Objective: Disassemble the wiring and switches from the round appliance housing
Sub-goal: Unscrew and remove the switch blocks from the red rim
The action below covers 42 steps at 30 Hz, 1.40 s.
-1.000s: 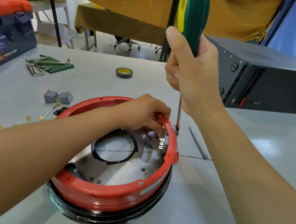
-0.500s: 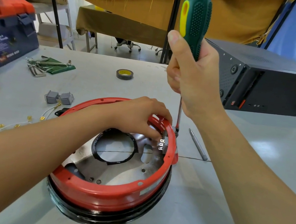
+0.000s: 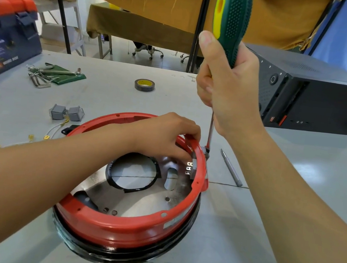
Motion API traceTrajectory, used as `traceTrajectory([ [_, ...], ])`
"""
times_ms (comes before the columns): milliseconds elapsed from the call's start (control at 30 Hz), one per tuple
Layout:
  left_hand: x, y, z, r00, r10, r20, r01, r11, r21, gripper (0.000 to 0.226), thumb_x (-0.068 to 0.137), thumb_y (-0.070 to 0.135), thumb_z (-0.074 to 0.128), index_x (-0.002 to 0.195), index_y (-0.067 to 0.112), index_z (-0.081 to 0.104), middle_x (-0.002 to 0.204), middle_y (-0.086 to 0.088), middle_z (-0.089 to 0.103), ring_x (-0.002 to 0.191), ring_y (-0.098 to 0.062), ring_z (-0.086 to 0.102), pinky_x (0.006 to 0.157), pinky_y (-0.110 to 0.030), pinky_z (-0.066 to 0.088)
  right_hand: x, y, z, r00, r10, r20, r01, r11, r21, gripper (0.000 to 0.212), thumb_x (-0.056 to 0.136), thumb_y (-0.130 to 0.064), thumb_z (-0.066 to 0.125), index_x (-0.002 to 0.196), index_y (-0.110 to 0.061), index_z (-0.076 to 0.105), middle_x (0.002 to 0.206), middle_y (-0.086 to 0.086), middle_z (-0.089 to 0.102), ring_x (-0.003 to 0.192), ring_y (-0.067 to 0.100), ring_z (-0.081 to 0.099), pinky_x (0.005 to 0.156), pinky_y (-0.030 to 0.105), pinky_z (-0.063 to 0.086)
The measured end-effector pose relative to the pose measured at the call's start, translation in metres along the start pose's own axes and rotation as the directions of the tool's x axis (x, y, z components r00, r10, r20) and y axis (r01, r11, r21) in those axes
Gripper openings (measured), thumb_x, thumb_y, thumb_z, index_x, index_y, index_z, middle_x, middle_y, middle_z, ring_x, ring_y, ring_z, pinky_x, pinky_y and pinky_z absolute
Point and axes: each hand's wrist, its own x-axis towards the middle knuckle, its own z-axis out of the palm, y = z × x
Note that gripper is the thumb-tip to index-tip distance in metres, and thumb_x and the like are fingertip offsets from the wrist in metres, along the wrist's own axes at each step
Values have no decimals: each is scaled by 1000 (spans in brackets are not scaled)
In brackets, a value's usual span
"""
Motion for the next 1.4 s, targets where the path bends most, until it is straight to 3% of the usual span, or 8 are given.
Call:
traceTrajectory([
  [267,0,2,3,1000,22,-13,-22,999,34,34,82,30,69,107,9,62,96,-2,60,84,-5,46,75,-12,35,-1,-1,0,999,-26,-19,26,1000,-13,27,98,-6,49,74,-17,44,45,-14,40,35,2,33,37,13,28],
  [433,-1,2,3,999,39,-18,-38,998,56,36,81,32,69,107,8,63,97,-4,61,87,-13,52,78,-25,40,-2,-1,0,999,-43,-20,43,999,-7,27,97,-5,49,74,-17,44,44,-14,40,34,1,32,37,12,28],
  [634,-1,1,3,999,46,-8,-45,997,69,36,82,33,68,109,9,63,98,-2,60,87,-10,51,78,-23,40,-3,0,0,996,-69,-60,68,997,-19,27,97,-6,50,73,-17,44,46,-14,40,35,2,33,38,13,29],
  [867,1,9,10,996,55,-73,-49,995,84,9,79,8,59,76,-1,58,73,-8,54,66,-23,48,61,-29,37,-17,18,-2,994,-25,-106,11,992,-129,26,96,-12,54,72,-19,45,48,-13,36,38,3,34,40,16,29],
  [1000,2,5,9,997,52,-58,-48,995,83,12,82,14,62,77,4,58,76,-5,56,68,-20,51,64,-26,39,-11,15,-12,988,-54,-147,43,996,-80,25,94,-15,54,72,-19,43,48,-14,37,37,1,32,38,15,28],
  [1167,3,3,5,999,-33,-19,34,999,16,15,84,25,64,95,15,65,90,4,61,83,-10,52,76,-21,40,-4,7,-30,971,-100,-218,86,994,-74,29,97,-14,52,70,-17,41,49,-6,32,37,5,28,37,16,26],
  [1300,1,1,-5,987,-144,74,153,980,-127,22,84,16,62,101,30,64,93,22,59,89,8,53,74,-4,36,-10,5,-48,970,-32,-241,1,992,-125,20,97,-15,53,79,-11,45,55,2,31,40,7,28,36,18,25],
  [1400,0,7,-13,981,-161,108,180,963,-202,28,86,9,59,103,30,68,96,22,63,89,7,57,78,-9,41,-17,5,-61,971,57,-232,-108,971,-214,20,96,-18,55,79,-12,47,57,2,35,41,7,32,35,18,28],
])
